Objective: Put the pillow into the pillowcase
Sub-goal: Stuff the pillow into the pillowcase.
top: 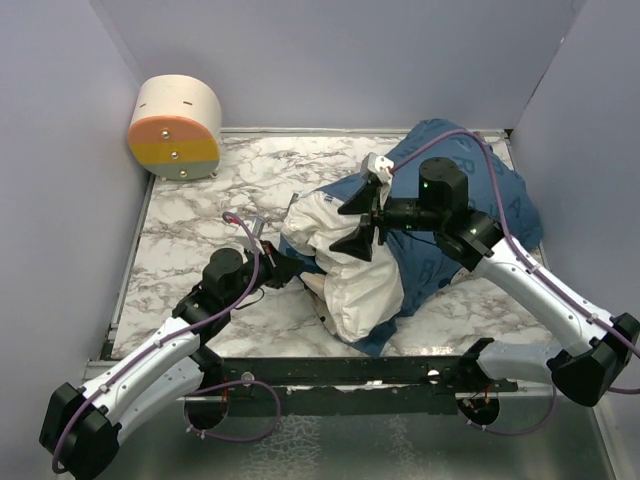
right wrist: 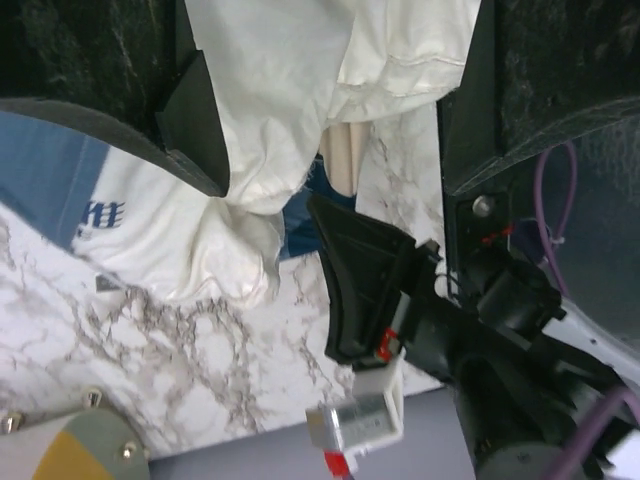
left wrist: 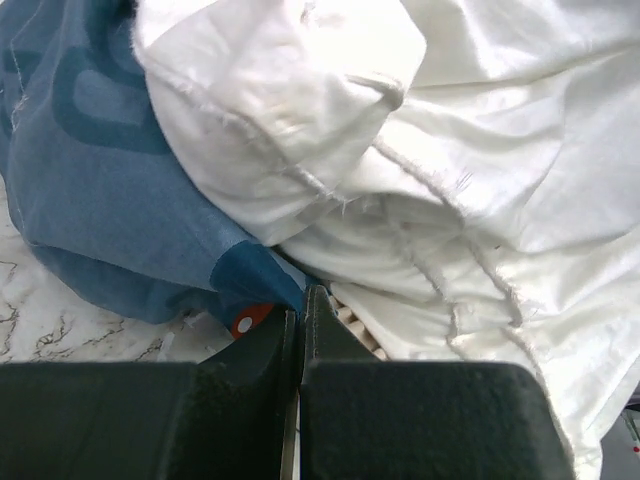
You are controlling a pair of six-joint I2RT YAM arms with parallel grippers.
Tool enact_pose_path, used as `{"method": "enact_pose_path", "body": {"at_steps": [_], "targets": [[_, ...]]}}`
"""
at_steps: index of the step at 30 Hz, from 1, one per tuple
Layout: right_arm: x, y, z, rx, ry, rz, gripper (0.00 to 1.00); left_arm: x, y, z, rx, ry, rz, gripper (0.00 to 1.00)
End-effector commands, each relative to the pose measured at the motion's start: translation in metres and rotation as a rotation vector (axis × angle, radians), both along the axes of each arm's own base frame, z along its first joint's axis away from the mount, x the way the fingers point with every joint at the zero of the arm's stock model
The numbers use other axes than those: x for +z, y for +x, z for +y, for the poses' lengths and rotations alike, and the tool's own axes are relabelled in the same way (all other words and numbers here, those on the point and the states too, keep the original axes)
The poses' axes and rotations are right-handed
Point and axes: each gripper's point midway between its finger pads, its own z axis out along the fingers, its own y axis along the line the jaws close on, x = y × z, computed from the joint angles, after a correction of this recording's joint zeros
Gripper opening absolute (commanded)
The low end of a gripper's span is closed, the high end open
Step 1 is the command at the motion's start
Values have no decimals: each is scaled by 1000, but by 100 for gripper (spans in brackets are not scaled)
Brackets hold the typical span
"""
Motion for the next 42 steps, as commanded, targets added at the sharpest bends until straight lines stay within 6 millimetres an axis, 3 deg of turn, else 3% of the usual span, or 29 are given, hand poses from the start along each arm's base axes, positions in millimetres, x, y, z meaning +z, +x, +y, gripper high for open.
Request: {"method": "enact_pose_path", "body": {"at_steps": [1,7,11,13,15,16,19,23,30,37,40,42], "targets": [[35,7,21,21,71,-25,89,32,4,-5,-18,-74,-82,0],[-30,47,69,-140,-136,-6,88,37,4,-4,-12,-79,-90,0],[-81,69,71,-262,-276,17,82,38,2,-2,-8,-79,-92,0],[-103,82,60,-355,-349,18,66,40,2,0,0,-75,-99,0],[-119,98,35,-496,-439,-4,46,42,3,6,29,-63,-108,0],[-127,105,18,-576,-498,-19,30,45,3,10,48,-53,-115,0],[-147,122,-36,-758,-663,-38,2,58,7,29,134,-16,-150,0],[-178,126,-85,-833,-763,22,1,83,9,41,180,11,-198,0],[-251,98,-103,-748,-931,146,1,131,16,35,153,28,-277,0],[-289,101,-83,-658,-961,225,5,176,15,24,94,7,-354,0],[-300,106,-71,-623,-958,242,8,183,17,18,68,4,-358,0],[-304,107,-64,-596,-945,254,11,178,21,17,71,22,-343,0]]}}
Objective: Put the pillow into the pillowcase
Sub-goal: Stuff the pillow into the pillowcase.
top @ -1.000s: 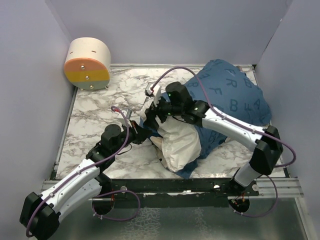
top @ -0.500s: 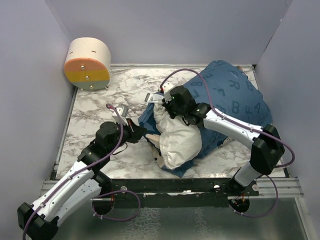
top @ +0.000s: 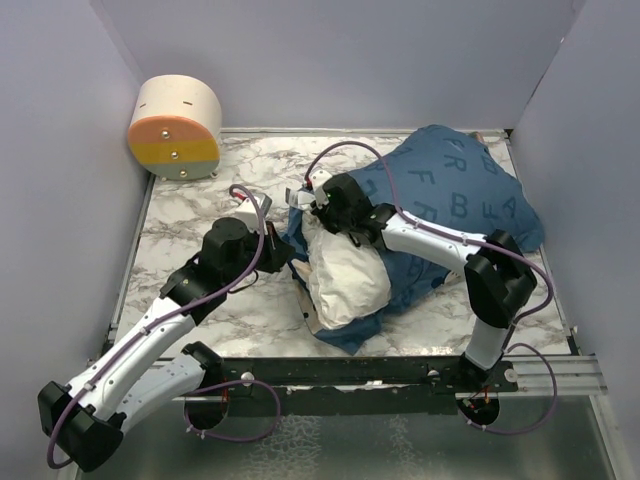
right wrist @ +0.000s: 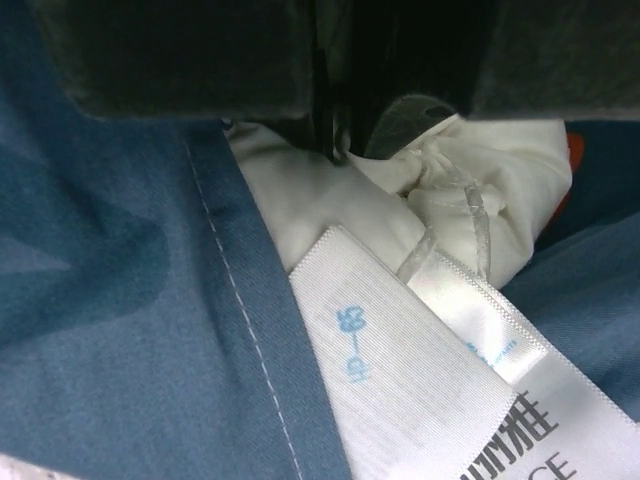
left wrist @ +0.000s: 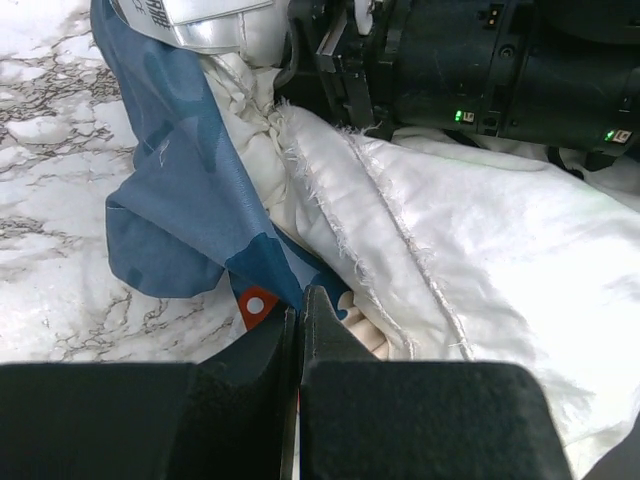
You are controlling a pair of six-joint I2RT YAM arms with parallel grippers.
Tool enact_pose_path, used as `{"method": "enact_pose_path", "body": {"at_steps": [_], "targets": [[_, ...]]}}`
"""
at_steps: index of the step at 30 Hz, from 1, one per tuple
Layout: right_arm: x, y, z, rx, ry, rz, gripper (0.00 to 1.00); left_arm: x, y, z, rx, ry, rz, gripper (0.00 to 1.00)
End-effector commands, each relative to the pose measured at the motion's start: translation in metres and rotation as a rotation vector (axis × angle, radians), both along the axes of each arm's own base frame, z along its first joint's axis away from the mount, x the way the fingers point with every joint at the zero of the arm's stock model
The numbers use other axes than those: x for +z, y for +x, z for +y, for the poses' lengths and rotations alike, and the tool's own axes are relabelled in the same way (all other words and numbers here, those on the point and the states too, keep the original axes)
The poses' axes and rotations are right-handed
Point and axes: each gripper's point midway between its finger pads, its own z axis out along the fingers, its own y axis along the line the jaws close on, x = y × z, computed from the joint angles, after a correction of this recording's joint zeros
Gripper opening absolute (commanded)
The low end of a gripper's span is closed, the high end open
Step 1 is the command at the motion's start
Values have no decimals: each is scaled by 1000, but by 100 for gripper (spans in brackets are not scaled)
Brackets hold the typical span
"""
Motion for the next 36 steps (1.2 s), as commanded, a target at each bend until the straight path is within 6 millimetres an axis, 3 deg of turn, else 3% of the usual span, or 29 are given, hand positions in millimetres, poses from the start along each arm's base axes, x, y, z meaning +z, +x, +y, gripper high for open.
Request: {"method": "enact_pose_path", "body": {"at_steps": [1,3,8,10,12,15,18,24,26,29,33,36], "targets": [[-111,-38,-70,-19,-292,320,14,124,16,-2,15,-187,-334,0],[-109,-43,-59,33,-235,330,20,91,25,-1,49,-131,-268,0],[-88,-61,-41,145,-85,308,35,-36,34,6,120,-2,6,0],[-85,-63,-44,136,-82,301,36,-67,36,14,154,25,80,2],[-82,-64,-46,123,-73,292,36,-86,38,22,172,55,131,16],[-77,-66,-49,112,-54,277,36,-91,35,28,184,75,156,40],[-75,-66,-48,109,-43,268,35,-77,28,30,183,52,140,54],[-74,-66,-45,118,-25,269,35,-15,14,12,113,-174,57,59],[-72,-66,-44,116,-20,265,35,-8,12,2,91,-256,73,59],[-69,-64,-43,113,-12,257,34,-16,14,-16,82,-362,126,58],[-67,-63,-42,113,-10,255,34,-40,23,-29,166,-345,158,46],[-68,-64,-43,109,-13,257,34,-47,30,-39,183,-379,177,27]]}}
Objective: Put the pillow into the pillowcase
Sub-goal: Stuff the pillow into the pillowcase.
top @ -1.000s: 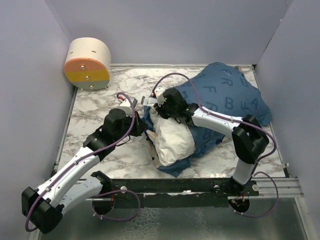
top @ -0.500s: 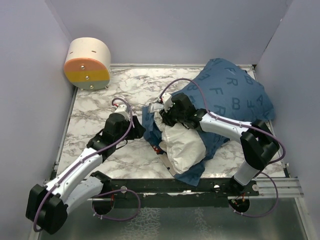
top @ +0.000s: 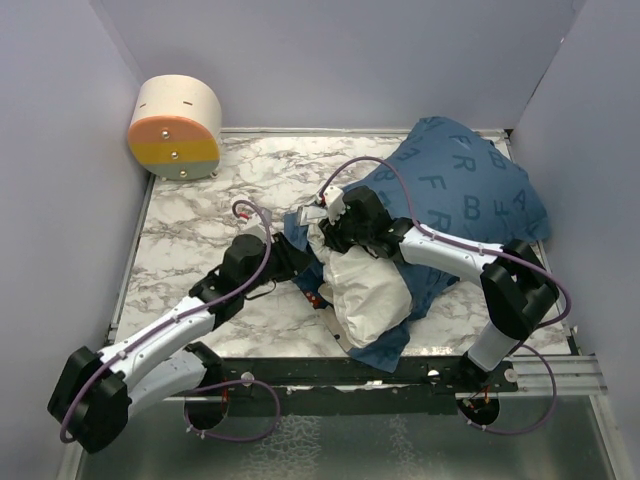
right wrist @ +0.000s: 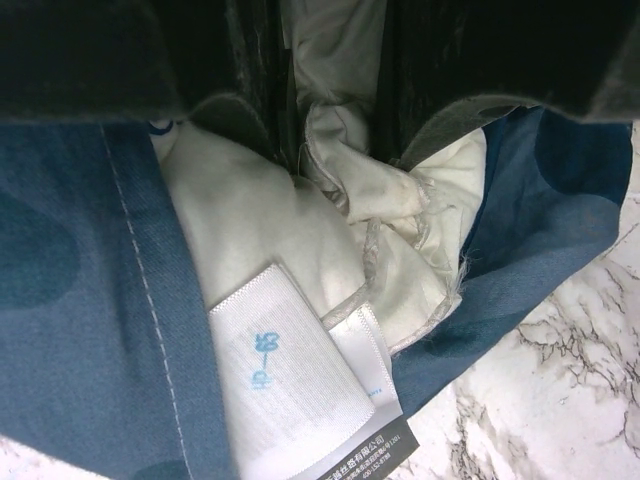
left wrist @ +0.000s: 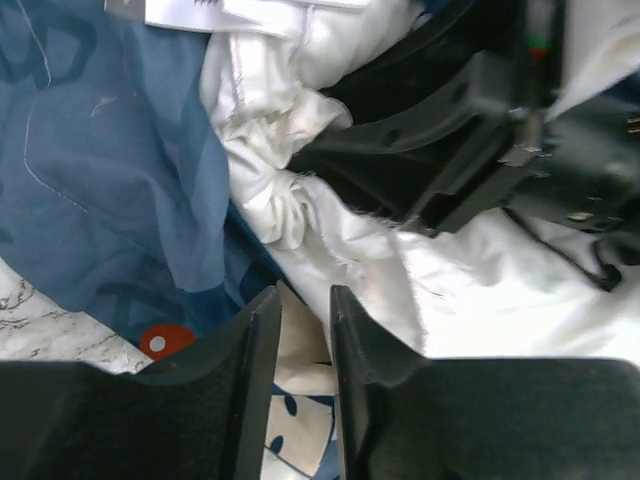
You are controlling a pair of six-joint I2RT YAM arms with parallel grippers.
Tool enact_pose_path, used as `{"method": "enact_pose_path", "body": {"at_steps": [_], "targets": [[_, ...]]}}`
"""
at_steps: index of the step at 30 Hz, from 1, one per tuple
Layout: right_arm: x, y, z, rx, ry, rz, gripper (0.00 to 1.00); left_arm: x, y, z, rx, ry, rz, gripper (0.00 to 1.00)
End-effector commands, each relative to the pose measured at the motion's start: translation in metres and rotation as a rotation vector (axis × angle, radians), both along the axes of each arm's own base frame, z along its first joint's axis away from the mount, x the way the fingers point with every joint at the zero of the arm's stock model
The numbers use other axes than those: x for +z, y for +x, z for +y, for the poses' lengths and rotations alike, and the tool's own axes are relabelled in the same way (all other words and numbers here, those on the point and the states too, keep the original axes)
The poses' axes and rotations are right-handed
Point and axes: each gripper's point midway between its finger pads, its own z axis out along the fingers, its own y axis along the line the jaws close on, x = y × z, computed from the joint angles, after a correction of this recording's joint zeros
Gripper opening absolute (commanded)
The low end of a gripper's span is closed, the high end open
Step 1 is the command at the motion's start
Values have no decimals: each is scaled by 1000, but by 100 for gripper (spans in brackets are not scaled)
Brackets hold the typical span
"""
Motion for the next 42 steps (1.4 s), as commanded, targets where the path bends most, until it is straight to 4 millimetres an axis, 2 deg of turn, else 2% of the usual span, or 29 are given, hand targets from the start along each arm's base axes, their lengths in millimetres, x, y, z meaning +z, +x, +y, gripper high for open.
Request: {"method": "enact_pose_path", "body": {"at_steps": [1,9,13,16,22,26,30,34,39,42], "targets": [[-52,-27,-38,-47,-133,181,34,7,19,-12,88,-105,-5,25],[-49,-25,-38,-52,-134,171,33,-46,24,-29,85,-35,128,24],[-48,-26,-40,-57,-139,166,33,-60,27,-29,95,3,147,25],[-48,-25,-40,-57,-138,165,33,-67,30,-28,104,16,150,30],[-48,-26,-40,-56,-139,166,33,-67,35,-36,92,-7,138,39],[-48,-26,-41,-55,-141,164,33,-63,30,-41,53,-36,133,40],[-48,-25,-40,-54,-141,167,33,-55,18,-41,14,-70,104,37],[-51,-25,-39,-53,-143,175,33,-51,15,-40,2,-61,86,36],[-52,-25,-40,-56,-150,178,33,-54,22,-52,-21,-76,91,42],[-51,-25,-41,-59,-154,177,33,-68,28,-61,-43,-51,123,44]]}}
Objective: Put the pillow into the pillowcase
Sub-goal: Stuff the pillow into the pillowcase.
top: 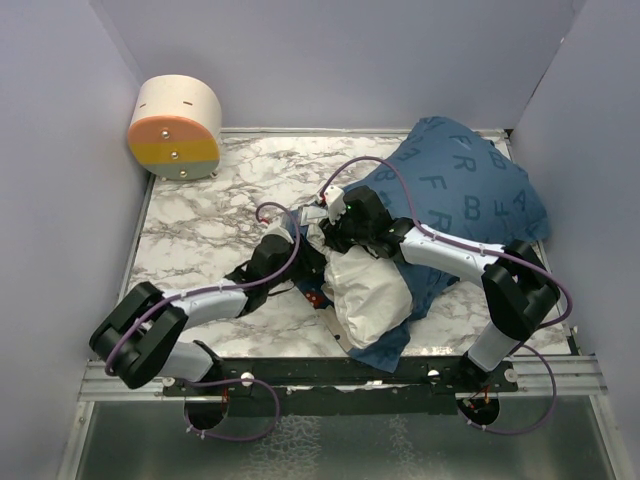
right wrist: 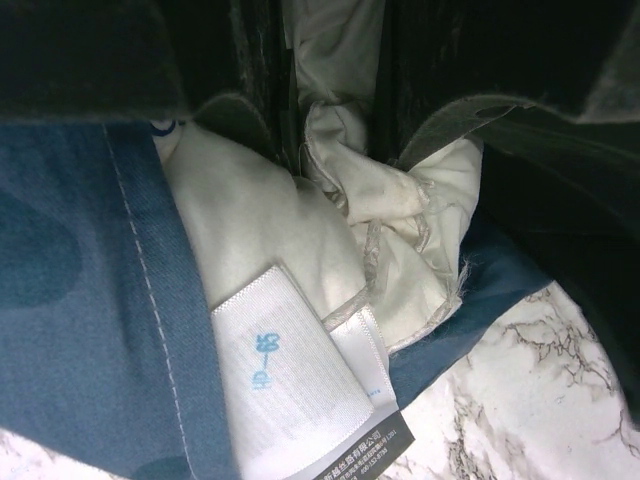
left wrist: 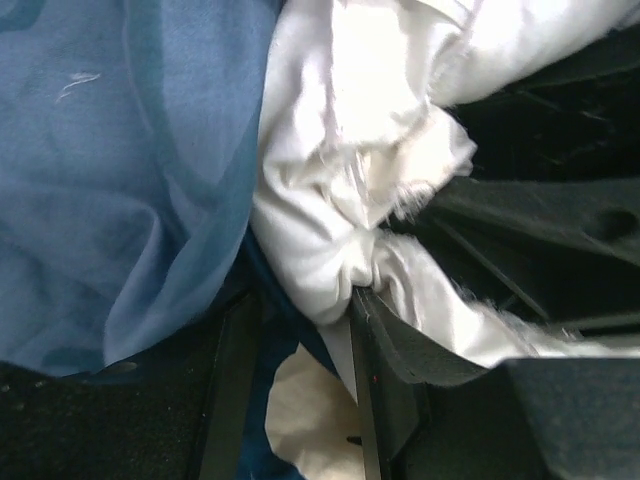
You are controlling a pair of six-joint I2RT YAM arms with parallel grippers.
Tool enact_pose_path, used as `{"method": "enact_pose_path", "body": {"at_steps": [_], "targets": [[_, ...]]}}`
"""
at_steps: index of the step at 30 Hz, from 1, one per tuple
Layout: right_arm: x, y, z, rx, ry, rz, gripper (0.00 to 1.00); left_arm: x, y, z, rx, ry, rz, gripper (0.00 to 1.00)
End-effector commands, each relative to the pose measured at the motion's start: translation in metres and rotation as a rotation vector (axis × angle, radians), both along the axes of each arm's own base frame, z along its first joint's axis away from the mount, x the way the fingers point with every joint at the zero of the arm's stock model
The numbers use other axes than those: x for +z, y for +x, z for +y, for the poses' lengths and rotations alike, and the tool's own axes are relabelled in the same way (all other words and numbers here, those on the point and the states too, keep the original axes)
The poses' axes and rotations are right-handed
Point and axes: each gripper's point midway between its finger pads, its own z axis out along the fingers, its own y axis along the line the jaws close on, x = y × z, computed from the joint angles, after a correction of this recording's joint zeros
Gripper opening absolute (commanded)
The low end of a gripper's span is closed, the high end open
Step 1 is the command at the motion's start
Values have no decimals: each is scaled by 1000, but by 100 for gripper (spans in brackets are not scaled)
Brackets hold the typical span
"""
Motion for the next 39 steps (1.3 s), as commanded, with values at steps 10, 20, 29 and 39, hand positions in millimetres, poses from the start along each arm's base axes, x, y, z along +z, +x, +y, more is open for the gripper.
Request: {"method": "enact_pose_path", "body": {"at_steps": [10,20,29,39], "targets": [[-52,-23,-43,-66,-163,173,33,-24,-3,-3,-47,59,5,43],[-52,-23,-42,-62,-162,177,33,-12,-13,31,31,92,-61,49],[-52,-23,-43,-63,-167,179,33,-18,-7,16,-13,70,-41,38],[-52,-24,-44,-64,-171,175,33,-12,-1,-1,-60,29,-48,42]]}}
